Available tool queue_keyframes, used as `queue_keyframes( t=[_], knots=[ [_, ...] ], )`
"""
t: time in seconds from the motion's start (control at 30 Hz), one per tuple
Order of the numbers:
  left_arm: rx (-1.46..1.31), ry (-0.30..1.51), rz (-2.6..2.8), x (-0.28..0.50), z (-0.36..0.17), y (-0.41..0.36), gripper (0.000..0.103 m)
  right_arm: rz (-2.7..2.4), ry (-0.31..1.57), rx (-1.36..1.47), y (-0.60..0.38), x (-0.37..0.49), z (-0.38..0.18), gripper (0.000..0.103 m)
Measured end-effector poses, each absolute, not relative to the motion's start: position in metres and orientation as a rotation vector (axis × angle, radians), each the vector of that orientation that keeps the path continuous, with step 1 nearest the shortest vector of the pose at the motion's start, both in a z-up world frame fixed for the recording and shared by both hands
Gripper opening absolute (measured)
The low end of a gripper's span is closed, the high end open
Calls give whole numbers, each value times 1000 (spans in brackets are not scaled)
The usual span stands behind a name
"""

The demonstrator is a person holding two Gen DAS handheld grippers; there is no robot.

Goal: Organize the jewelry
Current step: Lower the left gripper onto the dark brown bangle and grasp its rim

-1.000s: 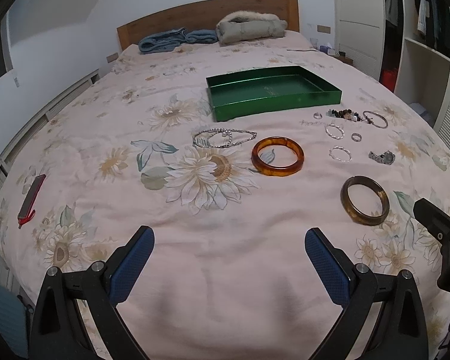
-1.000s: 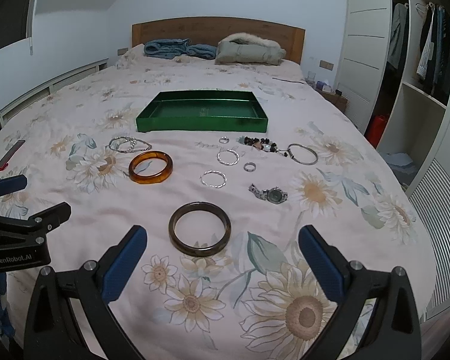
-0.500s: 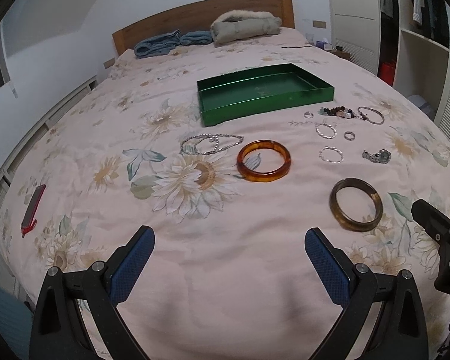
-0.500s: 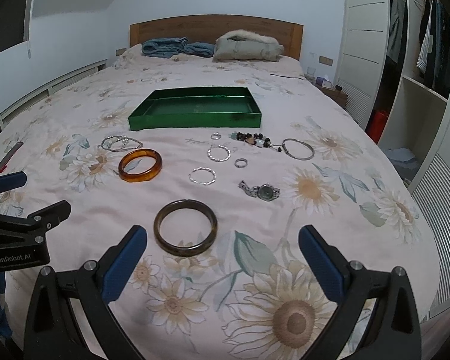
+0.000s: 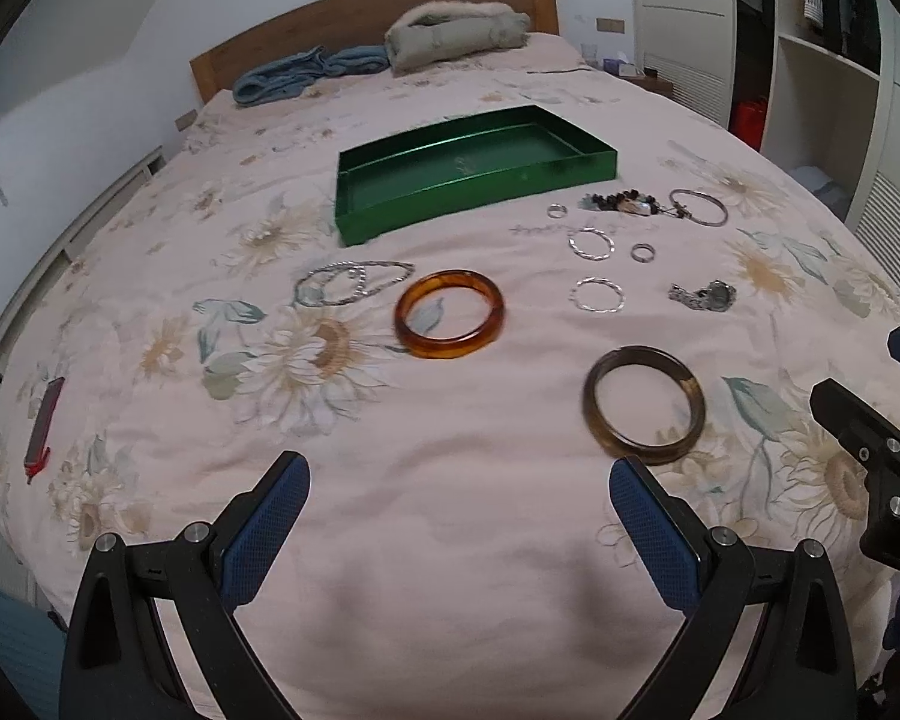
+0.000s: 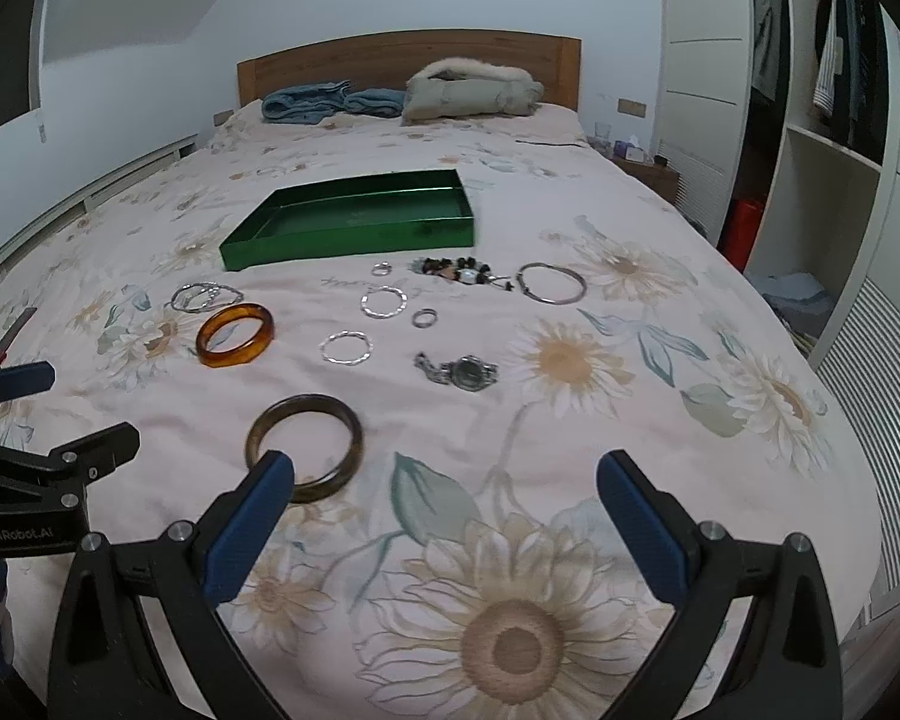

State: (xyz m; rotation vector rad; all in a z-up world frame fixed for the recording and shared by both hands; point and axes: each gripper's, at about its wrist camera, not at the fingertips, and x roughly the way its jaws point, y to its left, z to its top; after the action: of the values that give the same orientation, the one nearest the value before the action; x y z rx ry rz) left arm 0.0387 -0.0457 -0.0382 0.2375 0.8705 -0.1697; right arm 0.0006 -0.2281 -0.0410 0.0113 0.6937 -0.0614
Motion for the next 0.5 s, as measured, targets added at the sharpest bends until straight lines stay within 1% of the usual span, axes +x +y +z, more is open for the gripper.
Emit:
queue_keyframes(
  t=[0.27,0.33,0.4,0.47,0.5],
  knots=[
    [241,901,-207,46,-45,-68,100,-71,700,43,-251,3,-47,102],
    [245,906,-222,49,-47,-73,96,-70,704,51,-257,4,-49,102],
    [244,920,-238,53,-50,-77,82,-66,709,57,-260,6,-51,102],
    [240,946,-258,59,-55,-82,76,-60,713,62,-263,9,-52,102],
    [238,954,-262,61,-58,-83,75,-57,714,66,-265,10,-53,102]
  ],
)
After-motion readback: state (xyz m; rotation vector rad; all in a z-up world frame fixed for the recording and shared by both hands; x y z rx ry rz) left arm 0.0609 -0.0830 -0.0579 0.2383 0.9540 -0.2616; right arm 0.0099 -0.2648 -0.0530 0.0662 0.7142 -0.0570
